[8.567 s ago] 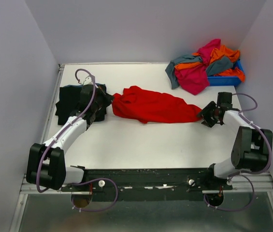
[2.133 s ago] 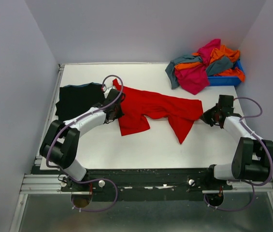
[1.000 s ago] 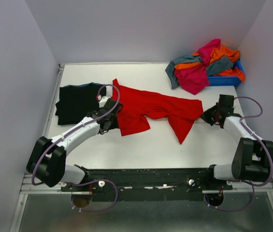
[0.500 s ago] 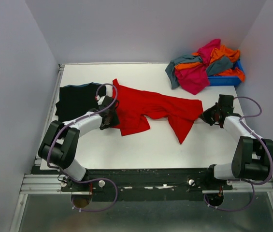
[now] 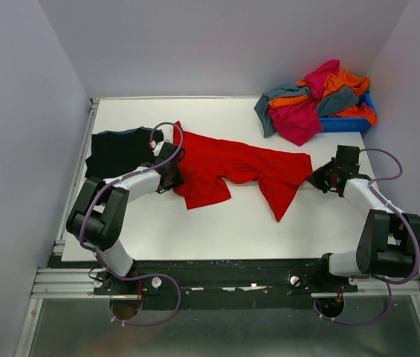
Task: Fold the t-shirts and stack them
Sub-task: Flatten out the tshirt
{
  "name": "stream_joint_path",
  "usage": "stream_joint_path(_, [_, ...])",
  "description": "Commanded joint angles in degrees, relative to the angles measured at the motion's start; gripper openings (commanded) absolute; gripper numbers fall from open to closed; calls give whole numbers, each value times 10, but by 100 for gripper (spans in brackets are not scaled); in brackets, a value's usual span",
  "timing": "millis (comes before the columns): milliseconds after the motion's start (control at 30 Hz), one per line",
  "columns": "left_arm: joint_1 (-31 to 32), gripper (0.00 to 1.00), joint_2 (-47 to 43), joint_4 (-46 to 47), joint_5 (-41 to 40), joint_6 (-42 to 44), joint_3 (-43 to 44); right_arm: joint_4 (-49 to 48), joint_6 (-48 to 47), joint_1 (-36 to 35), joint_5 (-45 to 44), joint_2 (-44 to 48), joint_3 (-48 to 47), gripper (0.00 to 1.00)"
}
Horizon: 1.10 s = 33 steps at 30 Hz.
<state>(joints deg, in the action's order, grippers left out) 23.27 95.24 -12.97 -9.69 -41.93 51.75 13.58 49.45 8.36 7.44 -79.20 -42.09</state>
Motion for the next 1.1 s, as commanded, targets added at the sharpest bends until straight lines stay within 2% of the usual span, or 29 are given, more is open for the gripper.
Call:
stream_joint_path(0, [0, 30, 40, 8, 38, -17, -22, -5, -12, 2, 11, -7, -2, 1])
stream_joint_path(133, [0, 10, 19, -5, 12, -13, -24, -6, -12, 2, 10, -7, -1, 1])
stream_joint_path(267, [0, 0, -26, -42, -23, 0, -26, -4, -13, 3, 8, -7, -2, 1])
stream_joint_path(467, [0, 0, -123, -94, -57, 11, -38, -3, -21, 3, 7, 1, -12, 1])
stream_joint_path(600, [-17, 0, -183, -136, -42, 31, 9, 41, -49, 3, 13, 4, -86, 1])
stream_joint_path(700, [-39, 0, -197, -169, -31, 52, 102, 82, -63, 3, 34, -4, -161, 1])
stream_joint_path(900, [-77, 0, -147, -286, -25, 97, 404, 126, -88, 3, 136, -14, -314, 1])
stream_joint_path(1067, [-97, 0, -136, -354, -12, 107, 642, 153, -77, 3, 173, 68, -410, 1])
